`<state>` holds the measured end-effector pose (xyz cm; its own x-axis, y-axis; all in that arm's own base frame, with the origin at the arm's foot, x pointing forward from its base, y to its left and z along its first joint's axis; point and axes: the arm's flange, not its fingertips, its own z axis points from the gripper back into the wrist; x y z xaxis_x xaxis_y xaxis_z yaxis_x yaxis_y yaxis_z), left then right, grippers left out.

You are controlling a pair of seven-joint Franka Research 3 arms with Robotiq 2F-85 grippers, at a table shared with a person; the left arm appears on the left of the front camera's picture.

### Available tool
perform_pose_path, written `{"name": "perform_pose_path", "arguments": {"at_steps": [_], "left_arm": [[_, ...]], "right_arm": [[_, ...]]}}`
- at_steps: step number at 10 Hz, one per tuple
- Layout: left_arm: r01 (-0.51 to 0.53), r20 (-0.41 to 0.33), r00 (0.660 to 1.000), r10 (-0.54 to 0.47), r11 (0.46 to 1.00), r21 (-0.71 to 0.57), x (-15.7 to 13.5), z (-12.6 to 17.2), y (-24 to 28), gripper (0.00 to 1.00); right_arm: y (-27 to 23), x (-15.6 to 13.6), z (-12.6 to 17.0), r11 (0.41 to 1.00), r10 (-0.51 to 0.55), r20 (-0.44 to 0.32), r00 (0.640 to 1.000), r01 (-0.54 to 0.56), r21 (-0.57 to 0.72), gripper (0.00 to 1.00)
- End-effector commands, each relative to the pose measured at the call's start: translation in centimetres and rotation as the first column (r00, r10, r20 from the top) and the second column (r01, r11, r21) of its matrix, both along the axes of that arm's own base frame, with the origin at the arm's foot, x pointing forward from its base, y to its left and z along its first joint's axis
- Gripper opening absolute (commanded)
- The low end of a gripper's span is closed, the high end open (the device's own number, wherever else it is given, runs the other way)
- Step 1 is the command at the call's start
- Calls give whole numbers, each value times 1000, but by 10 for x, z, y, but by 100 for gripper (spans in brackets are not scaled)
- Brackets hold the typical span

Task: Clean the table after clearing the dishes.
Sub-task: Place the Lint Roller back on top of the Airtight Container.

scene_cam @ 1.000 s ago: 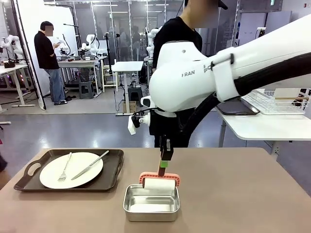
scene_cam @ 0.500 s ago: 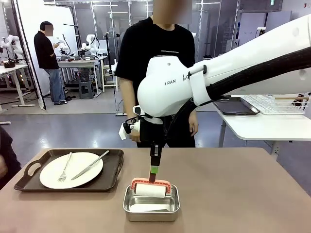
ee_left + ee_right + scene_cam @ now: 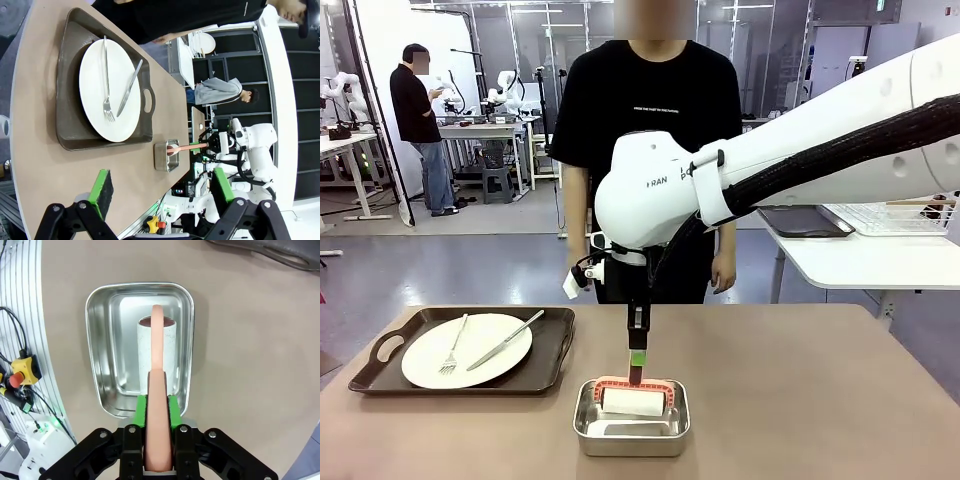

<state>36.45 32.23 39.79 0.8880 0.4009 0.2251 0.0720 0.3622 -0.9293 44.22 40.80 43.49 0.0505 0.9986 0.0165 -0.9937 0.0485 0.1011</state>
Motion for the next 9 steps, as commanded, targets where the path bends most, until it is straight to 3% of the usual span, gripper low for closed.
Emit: {"name": "perform_pose_path", "arguments": {"at_steps": [1, 9], "left_arm": [[-4, 3, 1000, 4, 1000, 2, -2, 0, 2, 100], [-4, 3, 1000, 4, 1000, 2, -2, 0, 2, 100]], "right_arm": [[9, 3, 0, 1000, -22, 26, 999, 22, -11, 21], [19, 16, -28, 999, -17, 80, 997, 21, -46, 21]]}}
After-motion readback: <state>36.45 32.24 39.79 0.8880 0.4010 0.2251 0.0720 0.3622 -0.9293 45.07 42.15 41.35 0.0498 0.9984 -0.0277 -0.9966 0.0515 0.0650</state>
